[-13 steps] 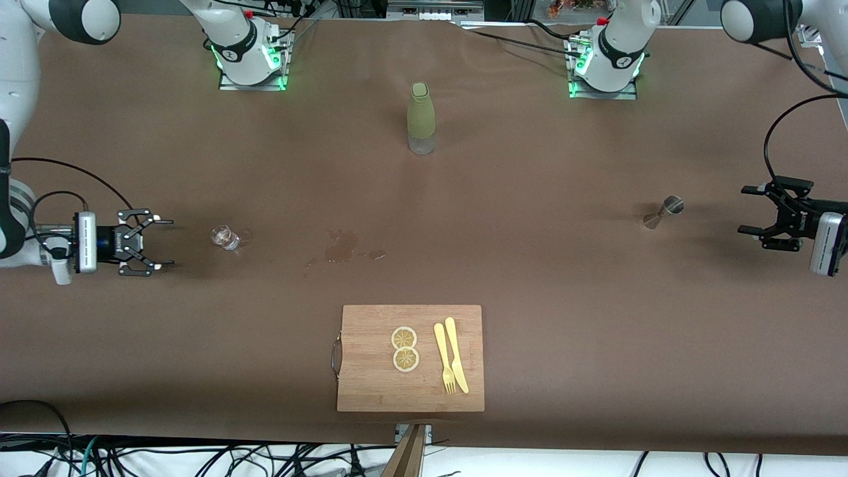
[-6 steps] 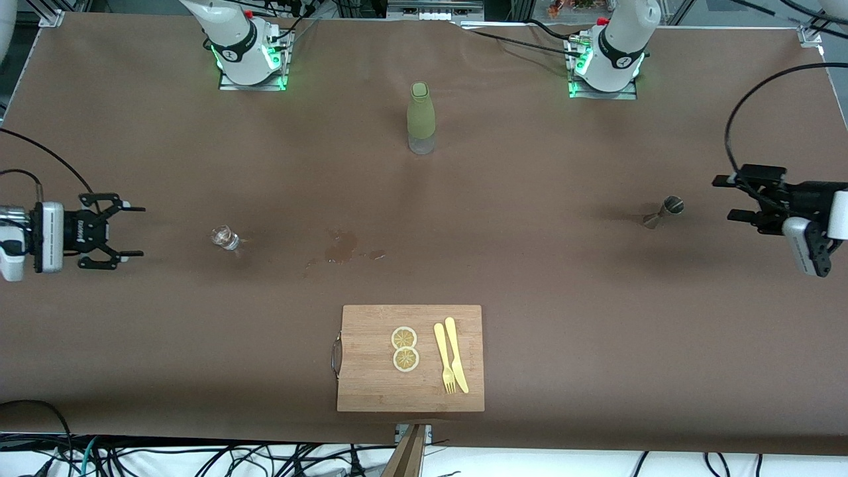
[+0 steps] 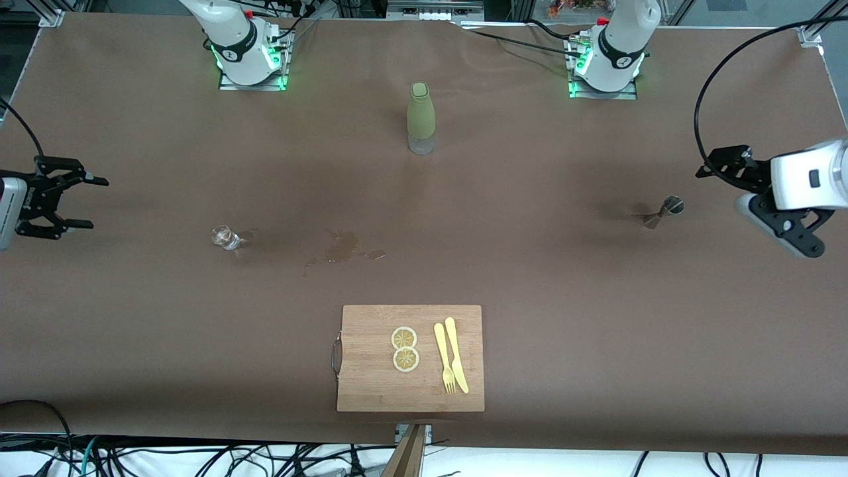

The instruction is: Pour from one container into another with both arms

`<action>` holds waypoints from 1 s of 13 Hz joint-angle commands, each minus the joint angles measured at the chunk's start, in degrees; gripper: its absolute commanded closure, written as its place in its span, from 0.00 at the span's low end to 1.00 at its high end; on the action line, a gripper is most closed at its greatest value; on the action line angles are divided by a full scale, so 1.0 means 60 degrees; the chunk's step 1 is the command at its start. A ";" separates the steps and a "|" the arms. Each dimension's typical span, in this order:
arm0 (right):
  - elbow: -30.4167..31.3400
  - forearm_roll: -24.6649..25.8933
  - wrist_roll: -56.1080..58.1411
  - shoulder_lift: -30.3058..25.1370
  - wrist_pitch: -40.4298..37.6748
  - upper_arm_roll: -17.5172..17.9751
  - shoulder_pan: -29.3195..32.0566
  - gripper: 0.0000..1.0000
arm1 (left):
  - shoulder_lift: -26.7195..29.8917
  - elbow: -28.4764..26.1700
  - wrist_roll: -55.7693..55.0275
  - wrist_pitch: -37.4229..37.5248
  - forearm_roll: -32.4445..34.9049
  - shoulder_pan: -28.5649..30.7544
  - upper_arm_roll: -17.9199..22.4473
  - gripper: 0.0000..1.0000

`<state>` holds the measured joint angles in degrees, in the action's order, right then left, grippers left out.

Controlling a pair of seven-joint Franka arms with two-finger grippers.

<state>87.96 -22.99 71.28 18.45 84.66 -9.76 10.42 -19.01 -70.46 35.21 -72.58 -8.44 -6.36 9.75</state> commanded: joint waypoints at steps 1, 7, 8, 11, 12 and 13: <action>0.0750 0.0883 -0.1680 -0.1095 0.0376 0.0060 -0.0490 0.00 | 0.0587 -0.0238 -0.0184 -0.0573 0.0381 0.0122 -0.0044 0.00; 0.1438 0.2394 -0.6117 -0.2502 0.0670 0.0118 -0.1092 0.00 | 0.1951 -0.1410 -0.5073 -0.0428 0.0484 0.0136 -0.0657 0.00; 0.1628 0.2787 -0.6762 -0.2779 0.0757 0.0380 -0.1092 0.00 | 0.2024 -0.1497 -0.5455 -0.0399 0.0484 0.0151 -0.0848 0.00; 0.2141 0.4134 -0.9452 -0.3513 0.0963 0.0981 -0.1457 0.00 | 0.2317 -0.1804 -0.6321 -0.0164 0.0470 0.0166 -0.1068 0.00; 0.2142 0.4414 -1.0537 -0.3544 0.0876 0.1200 -0.1604 0.00 | 0.2376 -0.1980 -0.6337 -0.0179 0.0470 0.0166 -0.1243 0.00; 0.2142 0.4402 -1.1360 -0.3587 0.0846 0.1406 -0.1620 0.00 | 0.2377 -0.1996 -0.6338 -0.0208 0.0470 0.0195 -0.1419 0.00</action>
<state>98.11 1.23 12.33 -0.47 88.79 -3.31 1.67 -7.14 -79.20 -1.32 -73.19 -7.51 -5.54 3.38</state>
